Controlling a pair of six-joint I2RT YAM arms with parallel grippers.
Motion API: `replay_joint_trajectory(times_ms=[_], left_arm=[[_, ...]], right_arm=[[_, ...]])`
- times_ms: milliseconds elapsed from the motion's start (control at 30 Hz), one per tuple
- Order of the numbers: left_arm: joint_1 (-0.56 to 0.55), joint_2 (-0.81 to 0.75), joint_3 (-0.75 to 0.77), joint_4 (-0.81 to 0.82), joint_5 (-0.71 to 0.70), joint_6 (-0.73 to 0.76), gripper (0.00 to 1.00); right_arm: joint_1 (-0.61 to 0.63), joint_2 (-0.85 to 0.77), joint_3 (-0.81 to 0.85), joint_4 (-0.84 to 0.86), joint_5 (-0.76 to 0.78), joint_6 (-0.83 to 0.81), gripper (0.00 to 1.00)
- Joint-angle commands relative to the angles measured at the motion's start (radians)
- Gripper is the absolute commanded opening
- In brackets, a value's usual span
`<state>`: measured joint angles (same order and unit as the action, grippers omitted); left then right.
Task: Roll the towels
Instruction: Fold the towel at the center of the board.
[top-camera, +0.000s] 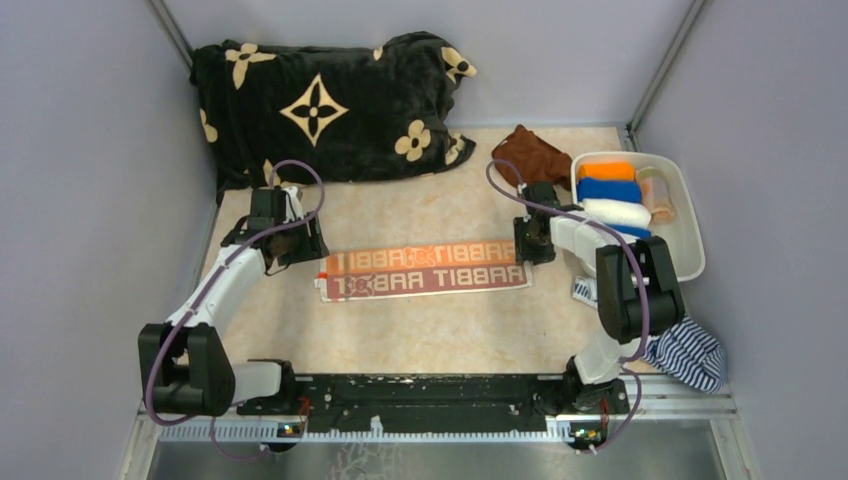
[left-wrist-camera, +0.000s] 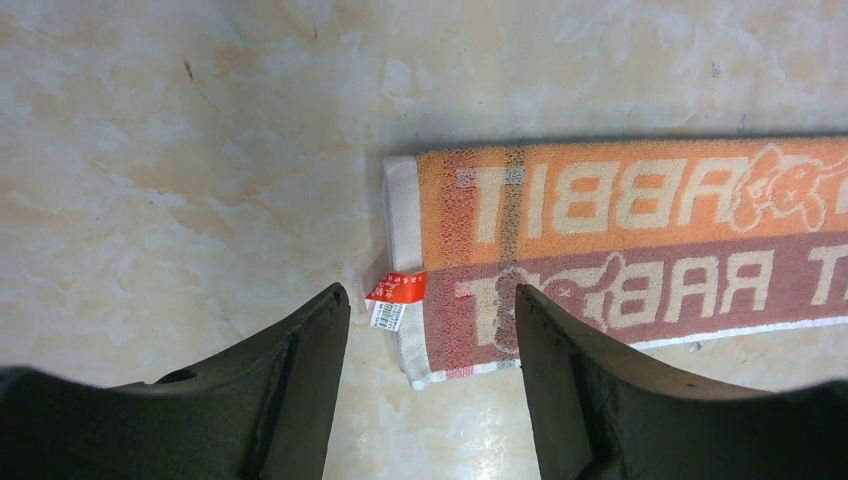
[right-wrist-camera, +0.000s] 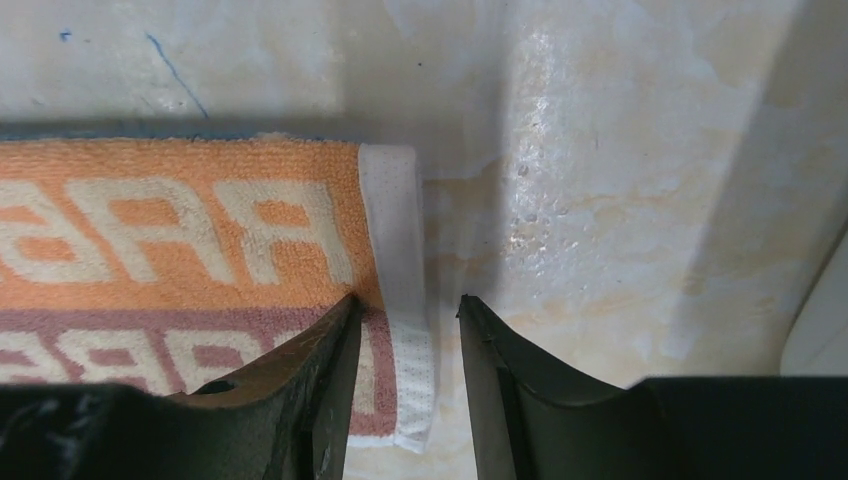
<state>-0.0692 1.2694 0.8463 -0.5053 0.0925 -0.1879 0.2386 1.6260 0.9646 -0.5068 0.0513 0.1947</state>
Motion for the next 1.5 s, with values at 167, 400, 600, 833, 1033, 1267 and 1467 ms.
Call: replay_joint_trajectory(times_ms=[167,400,600,833,1033,1267,1467], left_arm=[[0.006,-0.03,-0.004,0.004,0.018,0.026,0.68],[0.006,-0.027,-0.004,0.002,0.016,0.025,0.68],[0.005,-0.025,-0.008,0.003,0.02,0.022,0.69],[0.005,-0.024,-0.019,0.011,0.07,0.002,0.69],[0.006,-0.027,-0.039,0.025,0.16,-0.047,0.69],[-0.002,-0.054,-0.174,0.159,0.373,-0.195,0.68],[-0.058,-0.026,-0.261,0.291,0.425,-0.308,0.68]], right_arm=[[0.008,0.141,0.006,0.015,-0.034,0.006,0.38],[0.058,0.222,-0.016,-0.013,-0.09,0.004,0.34],[0.094,0.243,0.007,-0.032,-0.116,0.011,0.1],[0.103,0.133,0.05,-0.099,0.091,0.003,0.0],[0.017,-0.011,0.16,-0.184,0.339,-0.03,0.0],[0.002,-0.059,0.291,-0.267,0.44,-0.064,0.0],[0.077,-0.11,0.319,-0.292,0.263,-0.075,0.0]])
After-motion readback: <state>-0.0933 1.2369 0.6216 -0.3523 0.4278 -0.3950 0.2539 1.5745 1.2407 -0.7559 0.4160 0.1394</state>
